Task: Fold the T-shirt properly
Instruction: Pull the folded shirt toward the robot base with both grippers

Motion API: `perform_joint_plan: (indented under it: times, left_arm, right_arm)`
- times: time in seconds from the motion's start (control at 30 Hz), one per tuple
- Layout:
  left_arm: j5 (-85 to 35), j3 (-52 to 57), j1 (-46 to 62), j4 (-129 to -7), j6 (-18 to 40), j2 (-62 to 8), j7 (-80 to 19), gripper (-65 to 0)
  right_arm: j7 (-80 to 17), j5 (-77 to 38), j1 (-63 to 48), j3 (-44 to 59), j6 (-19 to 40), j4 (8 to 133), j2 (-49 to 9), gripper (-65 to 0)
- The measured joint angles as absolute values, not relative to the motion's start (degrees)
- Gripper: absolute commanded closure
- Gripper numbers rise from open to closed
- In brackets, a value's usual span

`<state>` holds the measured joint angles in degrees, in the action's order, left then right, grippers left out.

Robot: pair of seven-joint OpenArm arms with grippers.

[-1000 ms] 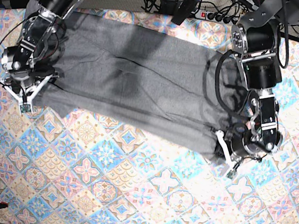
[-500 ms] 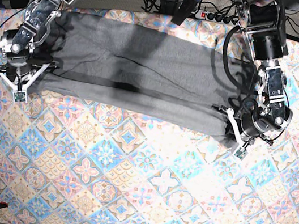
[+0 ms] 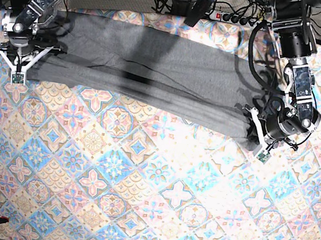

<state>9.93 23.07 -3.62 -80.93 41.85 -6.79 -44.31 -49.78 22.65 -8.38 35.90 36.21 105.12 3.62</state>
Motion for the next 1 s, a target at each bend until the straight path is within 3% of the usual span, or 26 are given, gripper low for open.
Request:
perform_joint_plan:
  times: [0.27,0.4,0.83,0.9,1.0]
  left_arm:
    - [9.43,23.05,1.93,-89.12,42.09,-6.74,-44.07,-1.0]
    - [9.47,23.05,3.4,-89.06,42.06,-6.76,-44.16,-1.0]
    - [12.99,23.07,8.56,-88.99,42.26,-6.7,-44.14,-1.4]
    - [15.22,23.07,8.34,-88.99,42.28,-6.37,-43.9,-4.9]
    - [19.59,23.18,8.14,-88.99,41.76,-5.39,-43.97,-16.0]
  right_arm:
    - [-55.44,21.85,-8.73,37.15,36.21,105.12,3.66,-1.1]
    - [-61.8,21.76,-8.62,37.15,36.21,105.12,3.86,-1.1]
    - [-69.01,21.28,-8.43,36.99,35.97,104.66,3.84,-1.5]
    - [-70.98,20.97,-8.43,36.4,35.79,103.96,3.75,-1.7]
    - [-72.14,21.85,-8.49,34.22,35.73,103.02,3.66,-5.7]
